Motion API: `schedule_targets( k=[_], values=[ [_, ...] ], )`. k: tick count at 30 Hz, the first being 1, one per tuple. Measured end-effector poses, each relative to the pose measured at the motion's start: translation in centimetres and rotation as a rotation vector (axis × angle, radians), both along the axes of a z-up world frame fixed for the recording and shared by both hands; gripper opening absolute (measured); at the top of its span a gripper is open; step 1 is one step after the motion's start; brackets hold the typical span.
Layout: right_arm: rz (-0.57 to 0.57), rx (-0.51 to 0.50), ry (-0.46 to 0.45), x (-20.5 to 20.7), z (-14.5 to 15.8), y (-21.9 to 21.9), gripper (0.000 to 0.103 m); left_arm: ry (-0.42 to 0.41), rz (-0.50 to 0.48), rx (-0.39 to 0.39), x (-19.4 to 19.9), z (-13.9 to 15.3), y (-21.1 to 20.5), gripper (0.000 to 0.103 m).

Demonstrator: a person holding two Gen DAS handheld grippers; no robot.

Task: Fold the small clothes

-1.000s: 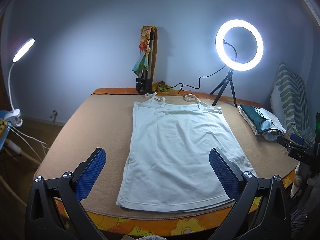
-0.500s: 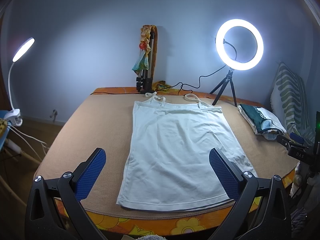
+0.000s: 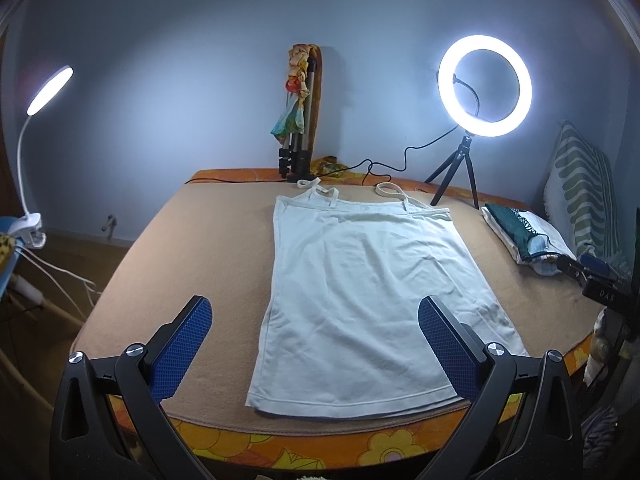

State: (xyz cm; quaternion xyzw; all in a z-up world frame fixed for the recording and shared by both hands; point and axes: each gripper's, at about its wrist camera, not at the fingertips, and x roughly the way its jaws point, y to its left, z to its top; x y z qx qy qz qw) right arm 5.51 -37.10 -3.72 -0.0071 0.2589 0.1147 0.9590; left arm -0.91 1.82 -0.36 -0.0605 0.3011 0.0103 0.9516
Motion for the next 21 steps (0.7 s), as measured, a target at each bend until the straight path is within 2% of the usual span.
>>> schedule_targets(
  k=[3,9,12,13,17,20,21],
  values=[
    [0.041,0.010,-0.001,0.2,0.3,1.1,0.103,0.005,-0.004,-0.030,0.0,-0.9,1.2,0.103],
    [0.133,0.000,0.008,1.2,1.0,4.4,0.103,0.079,0.028,-0.147,0.7,-3.6,4.4,0.102],
    [0.195,0.019,0.047,2.1,1.3,6.0,0.103,0.157,0.004,-0.204,1.5,-5.8,5.5,0.101],
    [0.216,0.022,0.060,2.4,1.4,6.7,0.103,0.207,-0.007,-0.222,2.0,-7.0,5.6,0.101],
    [0.311,-0.020,0.063,3.6,2.1,10.4,0.102,0.271,0.013,-0.221,2.0,-9.6,5.7,0.100],
    [0.382,-0.043,0.068,4.7,2.4,13.4,0.101,0.285,0.015,-0.171,2.1,-10.5,5.5,0.083],
    [0.410,-0.040,0.065,5.2,2.5,14.5,0.100,0.287,0.017,-0.159,2.1,-10.7,5.5,0.083]
  ],
)
